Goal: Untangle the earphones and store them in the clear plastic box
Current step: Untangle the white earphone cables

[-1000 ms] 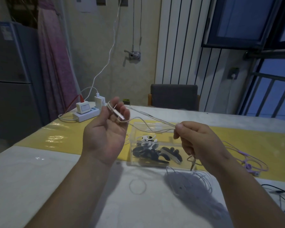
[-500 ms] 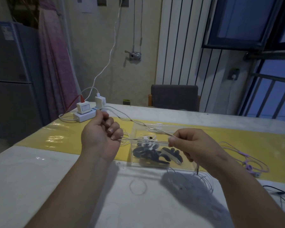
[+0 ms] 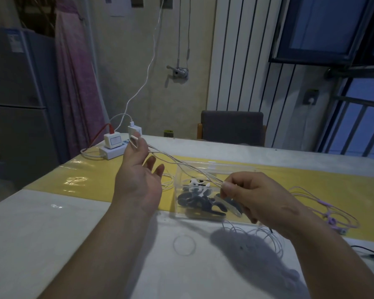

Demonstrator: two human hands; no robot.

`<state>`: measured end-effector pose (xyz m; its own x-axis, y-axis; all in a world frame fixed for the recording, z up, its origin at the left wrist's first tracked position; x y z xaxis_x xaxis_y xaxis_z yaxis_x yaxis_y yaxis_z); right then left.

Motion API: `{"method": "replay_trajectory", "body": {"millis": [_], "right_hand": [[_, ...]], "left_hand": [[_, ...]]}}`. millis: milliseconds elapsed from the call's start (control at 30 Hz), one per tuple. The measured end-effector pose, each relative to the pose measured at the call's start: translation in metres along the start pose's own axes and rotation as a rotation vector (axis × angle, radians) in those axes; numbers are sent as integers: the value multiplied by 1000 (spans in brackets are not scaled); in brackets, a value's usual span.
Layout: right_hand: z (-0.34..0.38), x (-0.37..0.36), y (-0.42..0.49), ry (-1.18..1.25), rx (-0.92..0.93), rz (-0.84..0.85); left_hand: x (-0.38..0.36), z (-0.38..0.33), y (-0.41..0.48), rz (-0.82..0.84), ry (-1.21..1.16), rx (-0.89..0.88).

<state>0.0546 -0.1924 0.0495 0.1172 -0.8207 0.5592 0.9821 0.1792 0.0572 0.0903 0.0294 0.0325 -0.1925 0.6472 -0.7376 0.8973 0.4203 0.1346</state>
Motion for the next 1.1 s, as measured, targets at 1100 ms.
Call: {"method": "replay_trajectory", "body": {"millis": [1100], "right_hand": [[9, 8, 0, 415, 80, -154]], "left_hand": [[-54, 72, -85, 800, 352, 577]]}}
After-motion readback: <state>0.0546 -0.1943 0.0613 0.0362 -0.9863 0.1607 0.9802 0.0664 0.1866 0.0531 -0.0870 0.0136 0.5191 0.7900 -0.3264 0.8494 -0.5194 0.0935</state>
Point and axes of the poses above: each hand's wrist, its own y-axis towards the middle knuckle, its own x-axis out of the back of the hand, z = x × y, the point moved 10 cm from there along y, towards the middle knuckle, and after that the axes turned 7 degrees about -x, right-handed, at the moved point
